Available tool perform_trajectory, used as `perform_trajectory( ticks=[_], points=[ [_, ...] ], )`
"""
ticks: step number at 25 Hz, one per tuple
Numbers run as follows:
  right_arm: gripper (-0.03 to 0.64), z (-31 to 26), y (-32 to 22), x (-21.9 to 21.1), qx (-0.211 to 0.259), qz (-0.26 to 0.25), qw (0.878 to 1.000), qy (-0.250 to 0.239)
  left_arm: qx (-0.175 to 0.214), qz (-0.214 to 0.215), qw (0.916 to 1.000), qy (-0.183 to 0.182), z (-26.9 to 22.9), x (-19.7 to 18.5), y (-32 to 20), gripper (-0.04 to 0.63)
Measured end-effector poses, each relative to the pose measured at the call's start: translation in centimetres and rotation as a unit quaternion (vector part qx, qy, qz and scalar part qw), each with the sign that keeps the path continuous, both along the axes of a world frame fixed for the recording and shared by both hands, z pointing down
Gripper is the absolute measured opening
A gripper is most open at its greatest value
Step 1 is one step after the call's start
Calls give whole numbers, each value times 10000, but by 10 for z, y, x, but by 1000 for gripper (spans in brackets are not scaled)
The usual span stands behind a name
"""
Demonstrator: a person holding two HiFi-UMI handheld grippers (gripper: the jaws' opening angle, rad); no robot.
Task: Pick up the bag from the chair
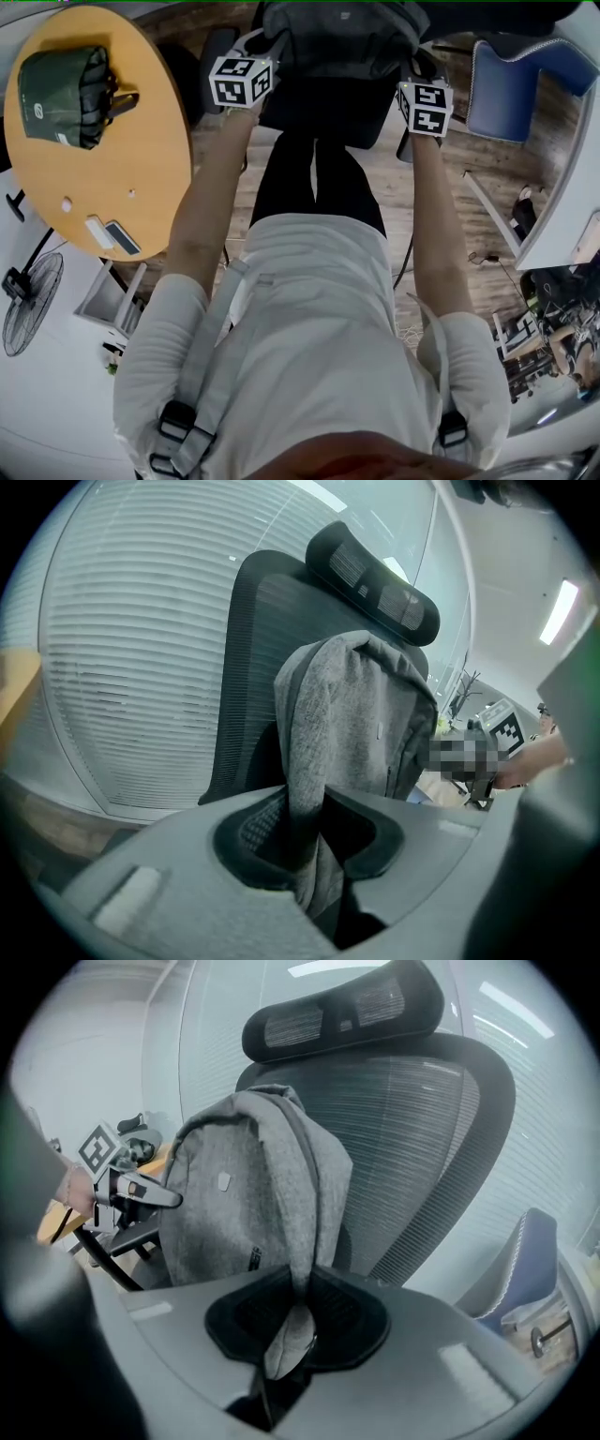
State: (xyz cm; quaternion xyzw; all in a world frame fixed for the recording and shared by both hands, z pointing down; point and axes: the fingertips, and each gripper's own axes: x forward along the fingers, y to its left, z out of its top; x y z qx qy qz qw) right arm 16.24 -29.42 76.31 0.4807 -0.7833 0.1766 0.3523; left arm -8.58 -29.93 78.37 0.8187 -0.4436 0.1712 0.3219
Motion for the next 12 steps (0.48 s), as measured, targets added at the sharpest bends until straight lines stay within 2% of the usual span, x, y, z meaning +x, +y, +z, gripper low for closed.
perform_trajectory(
  ticks=[7, 12],
  points=[
    [51, -27, 6, -1, 155, 31, 9999, -42, 191, 10, 9998, -42, -30, -1, 6, 74],
    [51, -48, 9, -3, 277, 17, 9996, -83, 258, -96, 9996, 61, -51, -3, 10, 72]
  ],
)
